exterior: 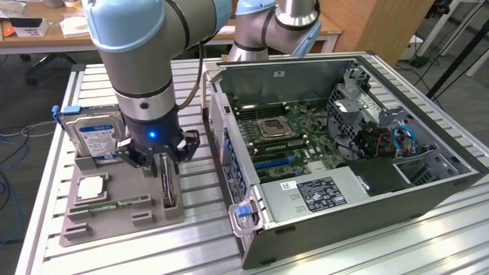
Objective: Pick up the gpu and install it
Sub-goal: 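Pick up the gpu and move the gpu toward the slot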
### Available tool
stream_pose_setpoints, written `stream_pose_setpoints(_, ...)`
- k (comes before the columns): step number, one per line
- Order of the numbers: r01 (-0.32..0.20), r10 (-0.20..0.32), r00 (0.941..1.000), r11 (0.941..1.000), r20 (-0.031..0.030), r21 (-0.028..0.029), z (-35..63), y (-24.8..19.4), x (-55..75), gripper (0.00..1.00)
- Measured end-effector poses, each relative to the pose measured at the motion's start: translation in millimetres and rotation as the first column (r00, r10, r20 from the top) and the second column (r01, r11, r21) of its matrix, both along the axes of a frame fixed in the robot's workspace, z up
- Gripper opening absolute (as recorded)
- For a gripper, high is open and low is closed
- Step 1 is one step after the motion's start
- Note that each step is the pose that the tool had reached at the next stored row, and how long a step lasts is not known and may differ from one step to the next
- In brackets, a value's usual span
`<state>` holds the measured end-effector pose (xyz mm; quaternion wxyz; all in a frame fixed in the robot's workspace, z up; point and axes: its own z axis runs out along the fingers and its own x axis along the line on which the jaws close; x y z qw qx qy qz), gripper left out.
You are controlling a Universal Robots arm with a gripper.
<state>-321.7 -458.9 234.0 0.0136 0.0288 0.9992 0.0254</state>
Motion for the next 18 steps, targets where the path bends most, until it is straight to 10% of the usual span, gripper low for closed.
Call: stream_pose_setpoints(18, 0.0, 0.0, 1.0, 1.0, 0.0002, 0.0002, -1.0, 0.0, 0.0, 0.26)
